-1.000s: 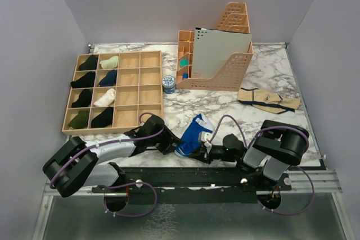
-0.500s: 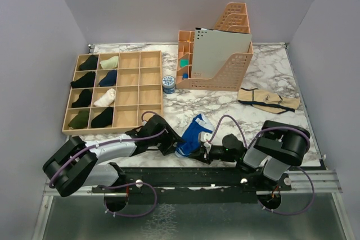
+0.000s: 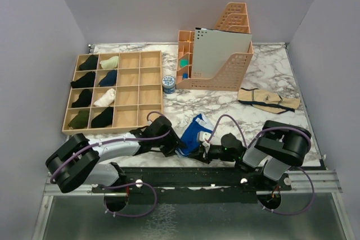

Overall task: Roll the underwear
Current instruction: Roll the underwear to the center of the board.

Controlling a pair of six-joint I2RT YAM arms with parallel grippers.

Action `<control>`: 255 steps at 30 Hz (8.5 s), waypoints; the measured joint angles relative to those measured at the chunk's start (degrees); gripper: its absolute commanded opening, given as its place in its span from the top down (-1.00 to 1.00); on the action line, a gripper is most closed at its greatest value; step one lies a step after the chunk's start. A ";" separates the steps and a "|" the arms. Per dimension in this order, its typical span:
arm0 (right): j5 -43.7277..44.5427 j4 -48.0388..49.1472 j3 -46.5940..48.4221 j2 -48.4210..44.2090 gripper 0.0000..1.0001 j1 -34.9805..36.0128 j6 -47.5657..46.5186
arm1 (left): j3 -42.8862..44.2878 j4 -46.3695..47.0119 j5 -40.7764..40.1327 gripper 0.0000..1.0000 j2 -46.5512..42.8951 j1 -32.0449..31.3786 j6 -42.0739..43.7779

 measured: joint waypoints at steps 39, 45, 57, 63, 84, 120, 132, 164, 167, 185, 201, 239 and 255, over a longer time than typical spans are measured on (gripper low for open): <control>10.80 -23.28 0.81 -32.96 -0.70 1.73 7.61 | -2.60 -1.81 -3.98 1.00 -3.41 -0.57 -1.51; 20.48 -34.91 3.21 -41.07 -0.77 1.77 14.25 | -2.60 -2.03 -3.32 1.00 -3.80 0.92 -1.40; 35.41 -40.44 9.49 -23.06 -0.77 20.83 -16.02 | -1.99 -4.61 2.40 1.00 -3.91 10.16 0.28; 41.00 -34.25 11.89 -11.47 -0.60 24.13 -31.39 | -1.57 -5.31 5.20 1.00 -3.78 11.32 0.63; 42.16 -21.68 15.45 1.86 0.40 24.81 -44.13 | -2.03 -6.40 6.60 1.00 -5.68 11.78 -0.02; 18.23 -0.37 4.72 -0.52 0.99 9.11 10.14 | -9.25 -3.50 0.04 -0.97 -27.85 12.09 9.90; 8.33 4.55 5.03 6.21 0.99 -1.70 34.16 | -13.18 3.54 0.94 -0.79 -32.44 12.09 18.78; -7.89 -16.87 16.06 8.59 0.90 -13.40 47.36 | -13.03 13.97 -0.15 -0.19 -14.32 10.54 21.90; -8.11 -16.83 15.91 8.59 0.89 -13.60 47.71 | -11.74 15.26 -1.75 -0.06 -10.91 8.76 20.96; -9.73 -26.80 14.69 -1.64 -0.25 -13.94 38.97 | -5.62 10.82 -8.68 0.52 -3.48 4.68 20.28; 3.91 -43.45 8.02 -33.70 -0.25 -4.37 -0.52 | 0.90 4.48 -5.79 0.40 0.59 4.55 24.98; 17.75 -33.09 10.93 -9.66 0.24 8.59 -46.47 | 8.59 -5.05 -1.42 0.38 4.92 4.76 28.92; 28.02 -28.74 11.80 -5.01 0.93 8.74 -48.57 | 8.59 -4.81 1.62 0.39 4.94 6.14 29.70</control>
